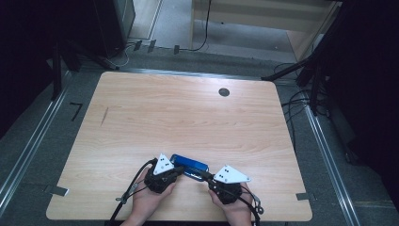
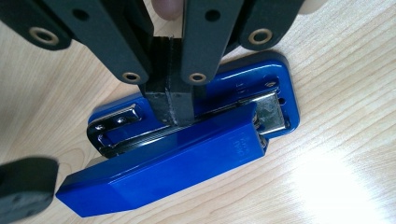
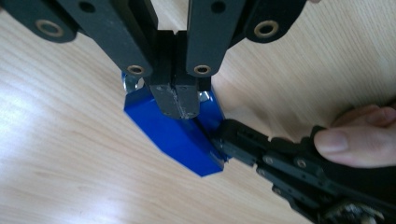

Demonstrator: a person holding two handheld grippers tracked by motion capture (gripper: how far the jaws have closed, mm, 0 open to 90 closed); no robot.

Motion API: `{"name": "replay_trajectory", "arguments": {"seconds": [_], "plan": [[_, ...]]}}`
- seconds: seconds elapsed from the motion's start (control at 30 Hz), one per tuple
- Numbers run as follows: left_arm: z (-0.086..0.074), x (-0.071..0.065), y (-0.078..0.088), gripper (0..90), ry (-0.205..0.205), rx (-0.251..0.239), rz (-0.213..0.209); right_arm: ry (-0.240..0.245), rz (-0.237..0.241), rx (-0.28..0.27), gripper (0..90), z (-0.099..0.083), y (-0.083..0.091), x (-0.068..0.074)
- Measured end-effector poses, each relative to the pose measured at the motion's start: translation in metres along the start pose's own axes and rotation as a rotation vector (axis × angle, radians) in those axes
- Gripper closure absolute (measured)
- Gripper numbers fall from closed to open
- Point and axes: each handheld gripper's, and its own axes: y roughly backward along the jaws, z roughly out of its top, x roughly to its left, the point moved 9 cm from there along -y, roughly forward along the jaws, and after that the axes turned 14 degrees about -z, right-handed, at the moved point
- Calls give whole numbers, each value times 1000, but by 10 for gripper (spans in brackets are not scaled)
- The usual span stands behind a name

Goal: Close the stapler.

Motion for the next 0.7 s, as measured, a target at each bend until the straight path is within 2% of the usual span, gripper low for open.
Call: {"name": "replay_trajectory", "arguments": {"seconds": [0.17, 0.2, 0.33, 0.43, 0.53, 0.6, 0.7], "plan": [[0, -1, 4, 900, 5, -28, -10, -11, -19, 6, 900, -3, -4, -1], [0, -2, 5, 839, 8, -37, -19, -15, -15, 9, 900, -4, -5, -1], [0, -1, 14, 768, 25, -62, -27, 11, -24, 21, 900, -10, -10, 3], [-1, 5, 25, 722, 22, -72, 17, 5, -19, 23, 900, -11, -13, 3], [-3, 13, 36, 655, 41, -100, 36, 2, -19, 25, 900, -11, -13, 3], [-4, 18, 45, 604, 34, -120, 53, -3, -19, 22, 900, -10, -14, 2], [-5, 26, 58, 474, 18, -146, 87, -7, -16, 16, 900, -9, -14, 1]]}}
